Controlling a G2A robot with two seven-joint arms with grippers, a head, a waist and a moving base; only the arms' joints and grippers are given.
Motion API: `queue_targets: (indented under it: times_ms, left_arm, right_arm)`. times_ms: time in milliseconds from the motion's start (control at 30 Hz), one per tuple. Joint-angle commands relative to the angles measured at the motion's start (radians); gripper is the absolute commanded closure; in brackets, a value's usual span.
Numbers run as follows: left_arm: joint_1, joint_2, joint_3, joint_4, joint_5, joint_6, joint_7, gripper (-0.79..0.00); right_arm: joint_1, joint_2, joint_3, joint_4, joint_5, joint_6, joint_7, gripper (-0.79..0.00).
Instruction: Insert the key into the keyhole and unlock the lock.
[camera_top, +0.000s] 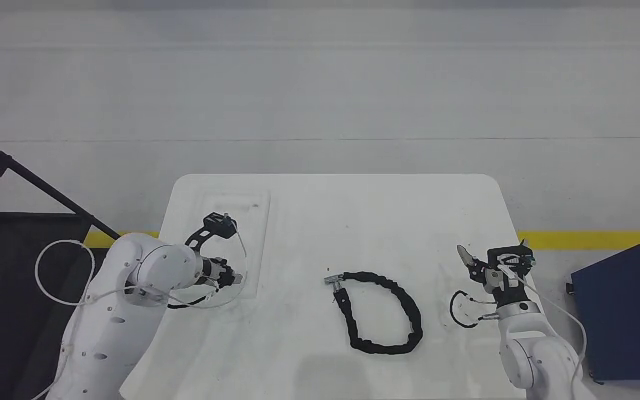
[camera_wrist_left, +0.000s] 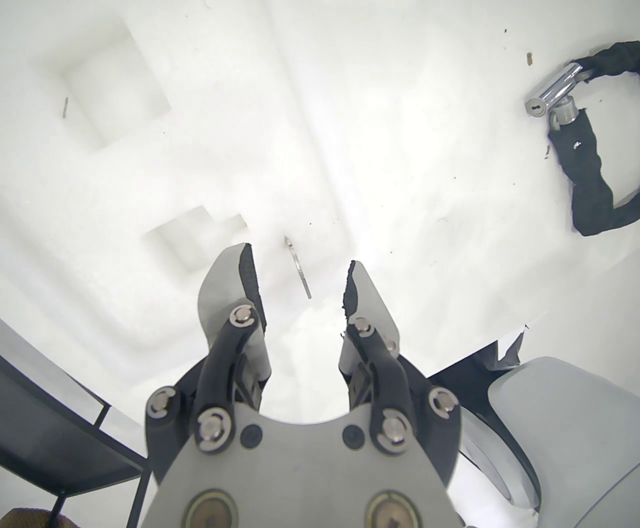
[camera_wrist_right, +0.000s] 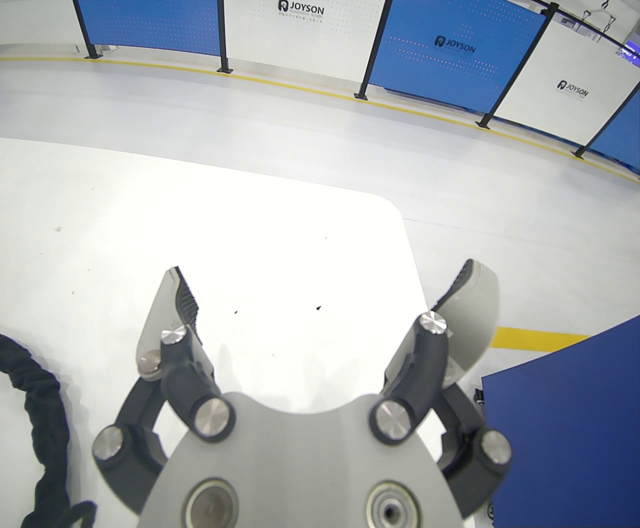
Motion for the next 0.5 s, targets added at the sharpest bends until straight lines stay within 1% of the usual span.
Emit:
queue_targets:
  times_ms: [0,133,233,467]
  left_arm:
    - [-0.007,0.001,0.011,-0.002,0.008,0.007,-0.013,-0.342]
    - [-0.02,0.002,0.031,-0.001,0.016,0.019,-0.03,-0.332]
    - [-0.03,0.004,0.042,0.002,0.02,0.025,-0.03,-0.363]
    - [-0.047,0.005,0.067,0.012,0.021,0.032,-0.026,-0.336]
  right_arm:
    - [0.0,0.0,0.0,0.0,0.0,0.0,0.0,-0.785]
    - [0.0,0.0,0.0,0.0,0.0,0.0,0.0,-0.785]
    - [0.0,0.0,0.0,0.0,0.0,0.0,0.0,-0.785]
    - [0.0,0.0,0.0,0.0,0.0,0.0,0.0,-0.785]
